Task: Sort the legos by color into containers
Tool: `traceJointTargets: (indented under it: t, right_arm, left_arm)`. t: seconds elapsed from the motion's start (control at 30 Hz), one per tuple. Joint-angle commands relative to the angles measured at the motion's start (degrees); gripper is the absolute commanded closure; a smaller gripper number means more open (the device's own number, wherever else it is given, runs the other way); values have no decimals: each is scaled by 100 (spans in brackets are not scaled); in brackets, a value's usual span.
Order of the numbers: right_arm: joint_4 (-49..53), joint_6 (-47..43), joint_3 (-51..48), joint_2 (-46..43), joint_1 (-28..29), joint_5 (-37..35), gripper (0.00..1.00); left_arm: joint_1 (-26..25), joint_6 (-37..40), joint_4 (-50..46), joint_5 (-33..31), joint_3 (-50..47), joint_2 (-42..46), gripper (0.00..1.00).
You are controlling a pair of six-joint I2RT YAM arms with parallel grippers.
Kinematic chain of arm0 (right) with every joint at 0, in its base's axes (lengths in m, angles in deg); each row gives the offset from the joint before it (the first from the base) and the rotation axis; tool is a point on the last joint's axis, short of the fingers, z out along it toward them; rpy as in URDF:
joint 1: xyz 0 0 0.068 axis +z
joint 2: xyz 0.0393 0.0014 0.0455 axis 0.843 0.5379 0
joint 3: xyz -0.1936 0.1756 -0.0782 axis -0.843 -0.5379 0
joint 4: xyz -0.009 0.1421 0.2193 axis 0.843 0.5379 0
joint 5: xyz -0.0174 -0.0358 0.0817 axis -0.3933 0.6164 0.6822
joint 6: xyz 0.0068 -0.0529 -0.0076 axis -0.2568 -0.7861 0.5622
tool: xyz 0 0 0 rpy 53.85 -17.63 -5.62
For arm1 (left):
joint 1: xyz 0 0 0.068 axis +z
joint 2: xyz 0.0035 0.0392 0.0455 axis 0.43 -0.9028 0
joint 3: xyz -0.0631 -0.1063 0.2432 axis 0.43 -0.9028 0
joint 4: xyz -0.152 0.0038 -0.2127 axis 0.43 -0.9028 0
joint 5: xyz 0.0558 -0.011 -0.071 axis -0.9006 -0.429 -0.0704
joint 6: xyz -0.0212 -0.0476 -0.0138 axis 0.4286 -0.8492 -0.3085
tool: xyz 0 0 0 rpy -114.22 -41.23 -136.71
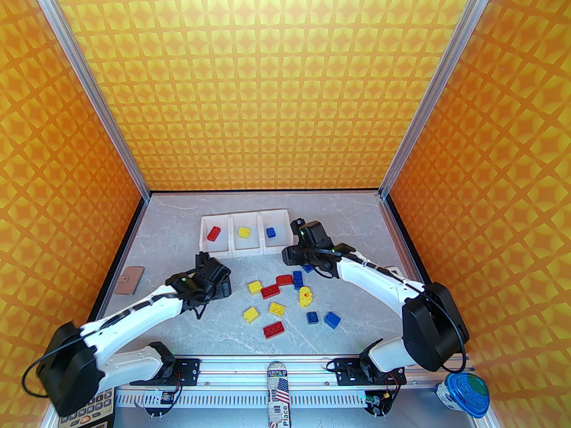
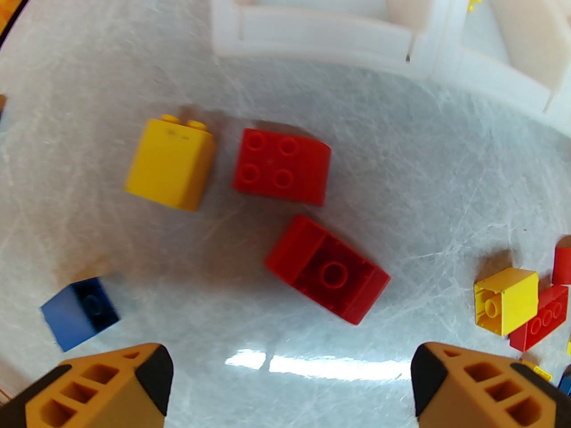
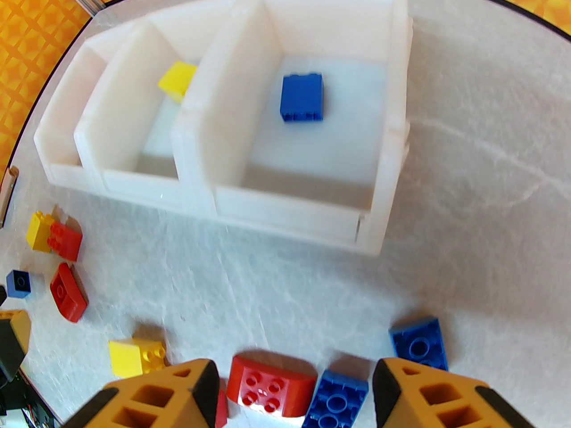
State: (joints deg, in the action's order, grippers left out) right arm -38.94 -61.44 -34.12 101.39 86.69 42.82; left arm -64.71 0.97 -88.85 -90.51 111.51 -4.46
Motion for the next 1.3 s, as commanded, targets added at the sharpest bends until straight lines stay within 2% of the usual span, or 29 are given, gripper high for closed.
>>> traceJointTargets:
  t: [0.0, 0.27, 0.53, 0.77, 1.27]
  right_arm:
    - [-233, 176, -236, -232, -5, 78, 39]
    - [-224, 180, -672, -600, -4, 13, 39]
    - [-162, 165, -809, -831, -5, -44, 39]
    - [-155, 162, -801, -840, 1, -35, 39]
    - [-112, 188, -915, -1007, 3, -71, 39]
  left_arm:
    - [44, -68, 581, 252, 105, -317, 6]
    - [110, -72, 965, 411, 202, -1051, 10]
    - [459, -6, 1338, 632, 48, -1262, 18]
    - [540, 42, 1507, 768, -58, -1350, 23]
    - [600, 274, 1559, 814, -56, -1624, 45]
